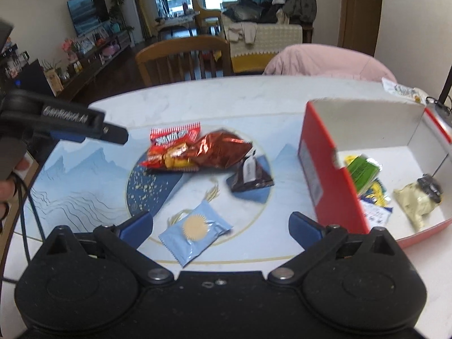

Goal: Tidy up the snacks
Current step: 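Withdraw both grippers from the box back over the snacks on the mat, then grasp the red chip bag with the left gripper while the right grasps the blue cookie packet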

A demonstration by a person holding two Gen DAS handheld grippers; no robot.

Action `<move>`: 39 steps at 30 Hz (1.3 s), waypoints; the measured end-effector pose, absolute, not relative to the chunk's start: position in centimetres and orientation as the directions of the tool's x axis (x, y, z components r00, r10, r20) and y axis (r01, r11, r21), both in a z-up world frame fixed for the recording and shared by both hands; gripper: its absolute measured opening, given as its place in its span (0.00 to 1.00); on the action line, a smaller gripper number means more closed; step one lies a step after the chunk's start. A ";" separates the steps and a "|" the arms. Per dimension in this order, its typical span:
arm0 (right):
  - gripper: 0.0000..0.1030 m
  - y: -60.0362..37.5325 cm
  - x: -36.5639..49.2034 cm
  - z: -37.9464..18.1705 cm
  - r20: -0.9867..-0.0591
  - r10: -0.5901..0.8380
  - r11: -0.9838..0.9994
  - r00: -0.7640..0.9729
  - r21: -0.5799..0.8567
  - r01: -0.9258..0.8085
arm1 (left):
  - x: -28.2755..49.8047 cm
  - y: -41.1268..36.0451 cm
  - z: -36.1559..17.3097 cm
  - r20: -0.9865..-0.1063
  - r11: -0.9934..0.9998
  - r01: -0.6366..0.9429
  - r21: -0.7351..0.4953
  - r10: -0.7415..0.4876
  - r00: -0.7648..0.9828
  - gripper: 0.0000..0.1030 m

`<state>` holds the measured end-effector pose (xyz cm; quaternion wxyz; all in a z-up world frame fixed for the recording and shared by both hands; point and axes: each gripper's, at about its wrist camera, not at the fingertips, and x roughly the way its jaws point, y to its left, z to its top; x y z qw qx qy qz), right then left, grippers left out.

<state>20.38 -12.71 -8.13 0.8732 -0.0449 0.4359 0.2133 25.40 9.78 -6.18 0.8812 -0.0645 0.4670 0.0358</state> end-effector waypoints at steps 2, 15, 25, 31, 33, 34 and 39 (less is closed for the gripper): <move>1.00 -12.1 21.0 -8.6 -0.798 0.327 0.909 0.507 0.119 -0.399 | 26.6 10.3 -7.0 -0.842 0.988 -0.133 -0.079 0.005 0.539 0.78; 0.95 -9.8 23.6 -12.9 -0.883 0.277 0.932 0.379 0.151 -0.330 | 36.5 12.8 -12.1 -0.940 0.961 -0.253 -0.113 -0.021 0.340 0.78; 0.95 -10.0 24.6 -14.5 -0.901 0.273 0.936 0.338 0.166 -0.311 | 40.0 11.3 -16.0 -0.961 0.949 -0.283 -0.136 -0.058 0.269 0.78; 0.87 -9.2 25.0 -15.9 -0.918 0.220 0.952 0.330 0.128 -0.278 | 40.5 11.3 -16.7 -0.964 0.949 -0.297 -0.108 -0.027 0.263 0.79; 0.84 -8.8 25.0 -16.2 -0.922 0.200 0.959 0.331 0.116 -0.258 | 40.4 11.8 -17.0 -0.965 0.936 -0.328 -0.129 -0.041 0.260 0.79; 0.84 -8.6 25.0 -16.2 -0.922 0.192 0.963 0.336 0.111 -0.244 | 40.4 12.0 -17.1 -0.965 0.931 -0.338 -0.140 -0.052 0.259 0.79; 0.84 -7.5 25.2 -16.2 -0.920 0.142 0.980 0.364 0.080 -0.181 | 40.2 12.0 -17.4 -0.961 0.926 -0.350 -0.142 -0.044 0.274 0.80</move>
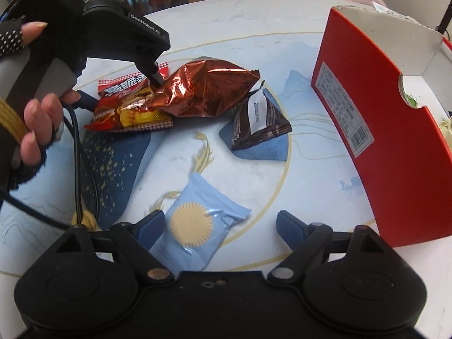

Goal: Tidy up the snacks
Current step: 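Grasp the red chip bag with the left gripper while the right grasps the blue cookie packet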

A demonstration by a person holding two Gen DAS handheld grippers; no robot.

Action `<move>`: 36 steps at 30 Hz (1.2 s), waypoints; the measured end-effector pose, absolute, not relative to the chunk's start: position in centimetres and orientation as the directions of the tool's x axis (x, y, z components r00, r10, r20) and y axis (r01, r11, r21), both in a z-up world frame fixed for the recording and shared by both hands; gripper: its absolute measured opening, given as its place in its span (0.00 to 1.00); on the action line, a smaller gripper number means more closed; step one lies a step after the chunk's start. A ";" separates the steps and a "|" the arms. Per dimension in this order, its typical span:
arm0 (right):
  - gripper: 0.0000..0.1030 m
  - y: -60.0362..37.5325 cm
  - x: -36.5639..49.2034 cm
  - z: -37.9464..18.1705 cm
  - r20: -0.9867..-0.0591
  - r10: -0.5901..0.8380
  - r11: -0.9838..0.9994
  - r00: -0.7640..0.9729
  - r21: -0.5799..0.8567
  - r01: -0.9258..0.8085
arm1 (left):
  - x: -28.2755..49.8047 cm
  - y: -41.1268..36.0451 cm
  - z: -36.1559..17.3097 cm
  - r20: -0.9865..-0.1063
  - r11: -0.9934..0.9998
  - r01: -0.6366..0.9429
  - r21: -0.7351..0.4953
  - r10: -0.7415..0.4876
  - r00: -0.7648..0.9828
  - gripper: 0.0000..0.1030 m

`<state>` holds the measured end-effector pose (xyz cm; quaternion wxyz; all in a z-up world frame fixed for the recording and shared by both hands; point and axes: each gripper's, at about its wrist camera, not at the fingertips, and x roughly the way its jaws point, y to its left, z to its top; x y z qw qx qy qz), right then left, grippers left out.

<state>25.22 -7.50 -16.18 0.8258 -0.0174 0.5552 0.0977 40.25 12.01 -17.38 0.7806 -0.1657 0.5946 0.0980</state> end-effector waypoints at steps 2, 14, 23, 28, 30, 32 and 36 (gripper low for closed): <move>0.84 -6.9 25.4 -16.3 -0.920 0.122 0.983 0.372 0.062 -0.171 | 40.2 11.7 -17.3 -0.960 0.935 -0.331 -0.125 -0.030 0.278 0.80; 0.67 -6.1 24.6 -17.3 -0.925 0.070 0.983 0.375 0.000 -0.185 | 39.4 11.1 -17.4 -0.958 0.964 -0.258 -0.063 0.014 0.286 0.78; 0.45 -7.8 23.1 -17.1 -0.904 0.095 0.972 0.418 -0.005 -0.233 | 36.9 13.3 -17.2 -0.950 0.957 -0.278 -0.084 0.007 0.314 0.70; 0.45 -9.0 22.2 -16.9 -0.887 0.090 0.968 0.453 -0.028 -0.248 | 34.0 14.8 -17.0 -0.948 0.945 -0.305 -0.114 -0.011 0.318 0.70; 0.45 -9.6 22.1 -16.8 -0.887 0.089 0.970 0.453 -0.026 -0.241 | 32.7 15.2 -16.9 -0.949 0.939 -0.323 -0.123 -0.015 0.316 0.70; 0.45 -10.1 21.6 -16.5 -0.886 0.093 0.972 0.455 -0.019 -0.236 | 31.4 15.5 -16.7 -0.947 0.932 -0.333 -0.142 -0.031 0.319 0.70; 0.45 -11.2 20.6 -15.5 -0.876 0.114 0.969 0.470 -0.006 -0.246 | 28.4 15.6 -16.2 -0.941 0.924 -0.339 -0.176 -0.057 0.333 0.70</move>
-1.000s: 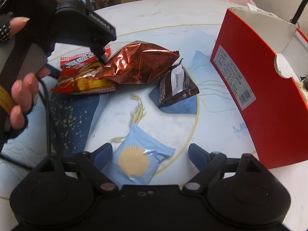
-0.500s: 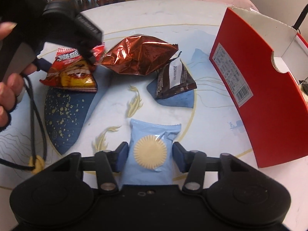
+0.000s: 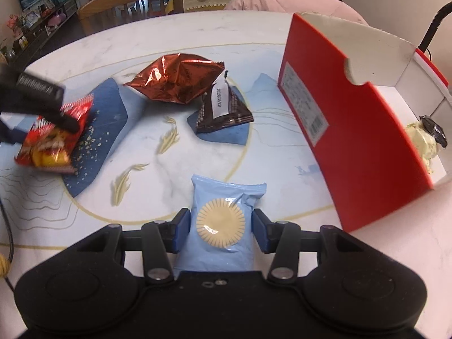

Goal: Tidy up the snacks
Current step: 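Carry the red chip bag and blue cookie packet over the red box with both grippers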

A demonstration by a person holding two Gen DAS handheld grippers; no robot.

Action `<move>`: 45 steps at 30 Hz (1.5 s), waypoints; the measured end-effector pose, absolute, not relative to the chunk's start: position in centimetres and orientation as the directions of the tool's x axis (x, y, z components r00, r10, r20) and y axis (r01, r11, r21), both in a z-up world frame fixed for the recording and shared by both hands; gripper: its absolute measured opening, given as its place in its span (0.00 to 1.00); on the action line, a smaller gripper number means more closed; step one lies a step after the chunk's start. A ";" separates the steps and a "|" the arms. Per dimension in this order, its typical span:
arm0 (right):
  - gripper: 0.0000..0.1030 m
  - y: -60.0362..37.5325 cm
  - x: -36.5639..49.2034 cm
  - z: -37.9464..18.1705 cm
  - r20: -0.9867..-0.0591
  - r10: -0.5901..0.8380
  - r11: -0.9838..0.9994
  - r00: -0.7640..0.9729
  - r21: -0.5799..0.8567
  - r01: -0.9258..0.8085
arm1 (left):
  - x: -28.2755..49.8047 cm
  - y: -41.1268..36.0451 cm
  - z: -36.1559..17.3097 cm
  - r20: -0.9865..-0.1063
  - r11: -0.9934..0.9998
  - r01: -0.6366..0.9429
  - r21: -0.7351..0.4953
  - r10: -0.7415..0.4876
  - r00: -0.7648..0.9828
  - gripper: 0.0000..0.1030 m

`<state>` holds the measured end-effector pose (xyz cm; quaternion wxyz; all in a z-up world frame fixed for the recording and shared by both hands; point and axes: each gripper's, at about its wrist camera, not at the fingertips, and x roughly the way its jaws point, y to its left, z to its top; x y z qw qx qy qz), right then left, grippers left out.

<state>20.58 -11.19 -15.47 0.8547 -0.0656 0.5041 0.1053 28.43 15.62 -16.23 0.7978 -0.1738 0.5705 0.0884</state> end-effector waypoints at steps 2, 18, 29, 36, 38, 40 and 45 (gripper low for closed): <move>0.45 -11.8 20.0 -14.7 -0.865 0.133 0.966 0.484 0.004 -0.259 | 26.8 15.5 -15.8 -0.939 0.923 -0.343 -0.176 -0.053 0.339 0.70; 0.45 -18.6 16.6 -7.0 -0.767 0.236 0.942 0.597 0.030 -0.334 | 19.9 8.9 -6.8 -0.871 0.950 -0.207 -0.233 -0.109 0.479 0.70; 0.45 -26.4 19.6 -3.7 -0.734 0.205 0.957 0.647 0.012 -0.290 | 21.7 -0.8 -2.8 -0.838 0.972 -0.052 -0.227 -0.168 0.519 0.70; 0.45 -30.9 23.2 -3.2 -0.734 0.190 0.963 0.652 0.011 -0.269 | 24.7 -7.3 -1.5 -0.829 0.978 0.025 -0.208 -0.190 0.527 0.70; 0.45 -32.3 24.3 -3.1 -0.738 0.196 0.961 0.646 0.015 -0.275 | 25.5 -9.2 -1.4 -0.829 0.981 0.041 -0.190 -0.182 0.529 0.70; 0.45 -33.5 25.5 -3.2 -0.743 0.203 0.957 0.637 0.013 -0.289 | 26.5 -10.9 -1.4 -0.831 0.983 0.053 -0.173 -0.175 0.528 0.70; 0.45 -35.7 28.7 -3.9 -0.762 0.212 0.948 0.612 0.009 -0.318 | 29.1 -14.6 -1.8 -0.849 0.987 0.072 -0.146 -0.163 0.503 0.70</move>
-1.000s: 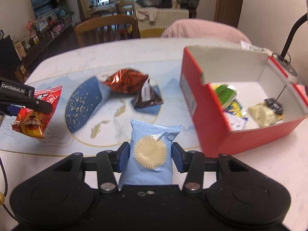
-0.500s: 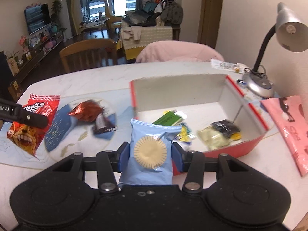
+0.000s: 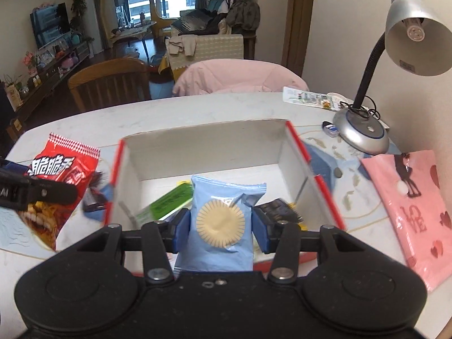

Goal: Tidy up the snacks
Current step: 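Carry the red chip bag and blue cookie packet over the red box with both grippers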

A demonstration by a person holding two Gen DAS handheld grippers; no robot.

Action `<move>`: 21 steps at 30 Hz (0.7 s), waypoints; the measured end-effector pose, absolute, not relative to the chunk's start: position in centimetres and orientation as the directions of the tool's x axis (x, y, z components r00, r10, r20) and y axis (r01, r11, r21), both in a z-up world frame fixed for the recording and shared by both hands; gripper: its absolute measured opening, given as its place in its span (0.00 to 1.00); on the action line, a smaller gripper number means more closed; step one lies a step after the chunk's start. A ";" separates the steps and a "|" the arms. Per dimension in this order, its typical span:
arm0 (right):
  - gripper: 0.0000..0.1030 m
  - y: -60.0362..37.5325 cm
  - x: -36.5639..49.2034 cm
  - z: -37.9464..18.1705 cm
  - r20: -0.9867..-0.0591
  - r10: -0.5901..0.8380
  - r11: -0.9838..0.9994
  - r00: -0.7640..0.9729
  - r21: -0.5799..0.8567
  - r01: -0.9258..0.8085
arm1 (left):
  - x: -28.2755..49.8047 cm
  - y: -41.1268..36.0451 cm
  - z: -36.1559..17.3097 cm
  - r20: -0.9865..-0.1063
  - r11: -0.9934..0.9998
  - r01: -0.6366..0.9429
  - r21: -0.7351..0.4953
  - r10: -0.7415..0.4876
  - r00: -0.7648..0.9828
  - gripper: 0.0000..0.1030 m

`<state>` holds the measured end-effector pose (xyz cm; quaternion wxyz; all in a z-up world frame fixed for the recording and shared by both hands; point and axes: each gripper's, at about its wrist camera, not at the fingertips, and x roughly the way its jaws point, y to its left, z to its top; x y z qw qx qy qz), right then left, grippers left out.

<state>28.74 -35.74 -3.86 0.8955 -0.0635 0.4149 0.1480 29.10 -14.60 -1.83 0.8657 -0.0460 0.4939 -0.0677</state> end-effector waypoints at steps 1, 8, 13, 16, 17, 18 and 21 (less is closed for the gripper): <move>0.45 -36.1 29.4 -4.0 -0.763 0.211 0.948 0.611 0.007 -0.318 | 29.6 -15.3 -2.0 -0.852 0.987 0.074 -0.145 -0.162 0.498 0.70; 0.45 -38.3 33.3 -5.6 -0.781 0.203 0.940 0.591 -0.014 -0.342 | 33.2 -19.6 -4.0 -0.878 0.986 0.095 -0.136 -0.164 0.449 0.70; 0.45 -38.3 34.5 -7.9 -0.797 0.169 0.924 0.580 -0.077 -0.374 | 34.8 -22.0 -6.1 -0.893 0.988 0.133 -0.083 -0.133 0.431 0.70; 0.45 -38.2 34.6 -9.0 -0.807 0.186 0.911 0.560 -0.073 -0.407 | 35.7 -23.0 -7.5 -0.903 0.985 0.158 -0.061 -0.123 0.412 0.70; 0.45 -38.1 34.7 -9.3 -0.810 0.185 0.907 0.557 -0.078 -0.415 | 35.8 -23.2 -8.0 -0.906 0.985 0.163 -0.051 -0.114 0.407 0.70; 0.45 -38.1 34.6 -9.6 -0.812 0.187 0.903 0.553 -0.080 -0.423 | 36.0 -23.4 -8.6 -0.911 0.985 0.169 -0.043 -0.108 0.398 0.70; 0.45 -38.1 34.9 -10.4 -0.822 0.194 0.898 0.535 -0.071 -0.434 | 36.4 -23.9 -10.1 -0.924 0.983 0.182 -0.018 -0.085 0.373 0.70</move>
